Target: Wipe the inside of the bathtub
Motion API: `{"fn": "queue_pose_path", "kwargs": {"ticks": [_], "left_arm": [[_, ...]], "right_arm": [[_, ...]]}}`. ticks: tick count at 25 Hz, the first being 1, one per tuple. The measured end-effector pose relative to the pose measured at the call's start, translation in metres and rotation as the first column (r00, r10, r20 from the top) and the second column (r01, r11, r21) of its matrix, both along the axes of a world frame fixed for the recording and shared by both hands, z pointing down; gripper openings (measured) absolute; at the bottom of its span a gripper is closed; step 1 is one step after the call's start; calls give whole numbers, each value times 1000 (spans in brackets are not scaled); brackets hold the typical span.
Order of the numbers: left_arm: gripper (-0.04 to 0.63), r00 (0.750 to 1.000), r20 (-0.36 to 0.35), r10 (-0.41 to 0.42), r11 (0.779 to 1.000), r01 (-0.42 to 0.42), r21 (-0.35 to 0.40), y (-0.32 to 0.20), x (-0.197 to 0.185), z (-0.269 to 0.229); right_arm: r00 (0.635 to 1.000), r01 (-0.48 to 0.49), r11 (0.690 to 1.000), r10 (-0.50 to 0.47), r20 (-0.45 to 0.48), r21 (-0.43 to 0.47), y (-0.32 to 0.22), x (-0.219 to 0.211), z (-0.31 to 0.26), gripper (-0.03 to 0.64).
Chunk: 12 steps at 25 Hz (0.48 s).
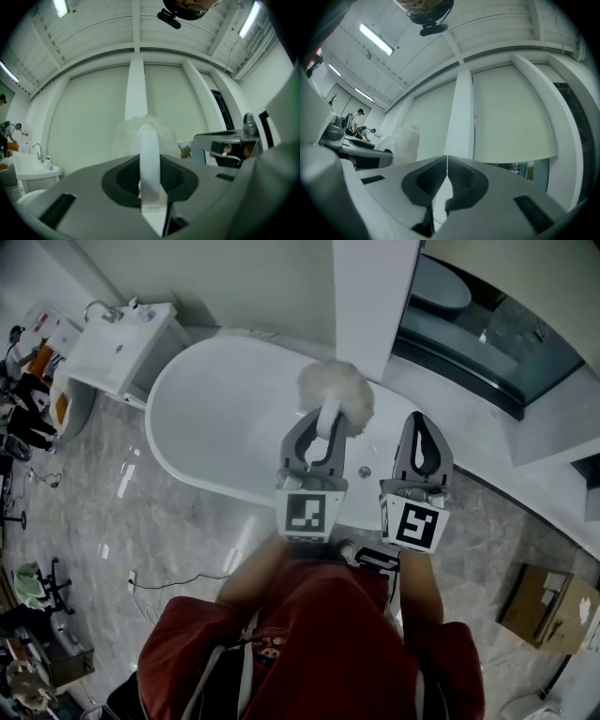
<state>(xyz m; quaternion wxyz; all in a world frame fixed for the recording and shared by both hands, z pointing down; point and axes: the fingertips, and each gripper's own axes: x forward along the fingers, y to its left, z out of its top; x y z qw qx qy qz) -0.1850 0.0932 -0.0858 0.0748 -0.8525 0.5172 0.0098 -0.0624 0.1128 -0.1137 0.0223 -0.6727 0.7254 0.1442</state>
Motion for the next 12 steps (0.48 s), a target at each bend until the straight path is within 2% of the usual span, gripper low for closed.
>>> {"fn": "queue_pose_path", "kwargs": {"ticks": [3, 6, 12], "left_arm": [[92, 999, -32, -32, 999, 32, 0, 13, -4, -11], [92, 998, -28, -58, 998, 58, -7, 25, -18, -13], [92, 996, -61, -68, 998, 68, 3, 37, -57, -23]], "right_arm": [[998, 40, 999, -41, 38, 4, 7, -6, -7, 14], [995, 82, 997, -81, 65, -14, 15, -21, -9, 14], [994, 102, 994, -100, 44, -34, 28, -57, -14, 14]]}}
